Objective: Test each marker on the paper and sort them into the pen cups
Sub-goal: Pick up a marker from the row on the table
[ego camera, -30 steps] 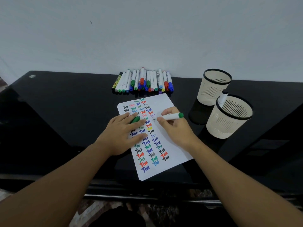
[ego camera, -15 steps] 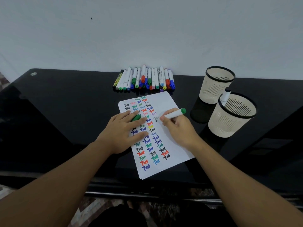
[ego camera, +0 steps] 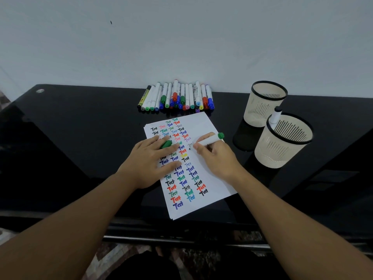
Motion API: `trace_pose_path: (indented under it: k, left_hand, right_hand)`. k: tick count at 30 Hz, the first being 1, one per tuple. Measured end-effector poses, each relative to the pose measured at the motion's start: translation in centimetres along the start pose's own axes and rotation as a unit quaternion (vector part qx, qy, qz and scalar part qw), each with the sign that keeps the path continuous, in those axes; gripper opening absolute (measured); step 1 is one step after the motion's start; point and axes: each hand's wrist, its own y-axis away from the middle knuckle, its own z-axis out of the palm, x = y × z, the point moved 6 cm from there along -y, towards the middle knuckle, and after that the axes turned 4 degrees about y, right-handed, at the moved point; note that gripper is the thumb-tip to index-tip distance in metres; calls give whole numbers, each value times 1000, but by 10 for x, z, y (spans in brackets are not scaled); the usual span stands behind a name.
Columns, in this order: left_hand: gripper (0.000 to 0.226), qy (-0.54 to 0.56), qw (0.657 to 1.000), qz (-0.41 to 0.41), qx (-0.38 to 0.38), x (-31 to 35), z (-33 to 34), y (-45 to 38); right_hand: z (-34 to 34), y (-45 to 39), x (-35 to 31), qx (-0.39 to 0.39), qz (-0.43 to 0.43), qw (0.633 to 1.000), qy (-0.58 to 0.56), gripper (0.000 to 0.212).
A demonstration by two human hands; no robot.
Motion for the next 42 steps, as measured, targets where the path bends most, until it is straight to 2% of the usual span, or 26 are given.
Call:
trace_pose_path:
  k: [14, 24, 31, 35, 38, 42]
  left_hand:
    - [69, 0, 1000, -4, -4, 0, 0, -1]
    - [71, 2, 1000, -3, 2, 0, 0, -1]
    - [71, 5, 1000, -4, -3, 0, 0, 0]
    - [69, 5, 1000, -2, -1, 0, 0, 0]
    - [67, 7, 1000, -3, -1, 0, -1, -1]
    - [67, 8, 1000, -2, -1, 0, 0, 0]
  right_hand:
    - [-1, 0, 1, 5, 14, 1000, -2, 45]
    - [-3, 3, -1, 5, 5, 1000, 5, 44]
    - [-5, 5, 1, 14, 15, 999, -28, 36]
    - [-5, 5, 0, 11, 14, 1000, -18, 38]
    - [-5, 5, -2, 8, -5, 1000, -11, 25]
    - [-5, 4, -1, 13, -5, 1000, -4, 24]
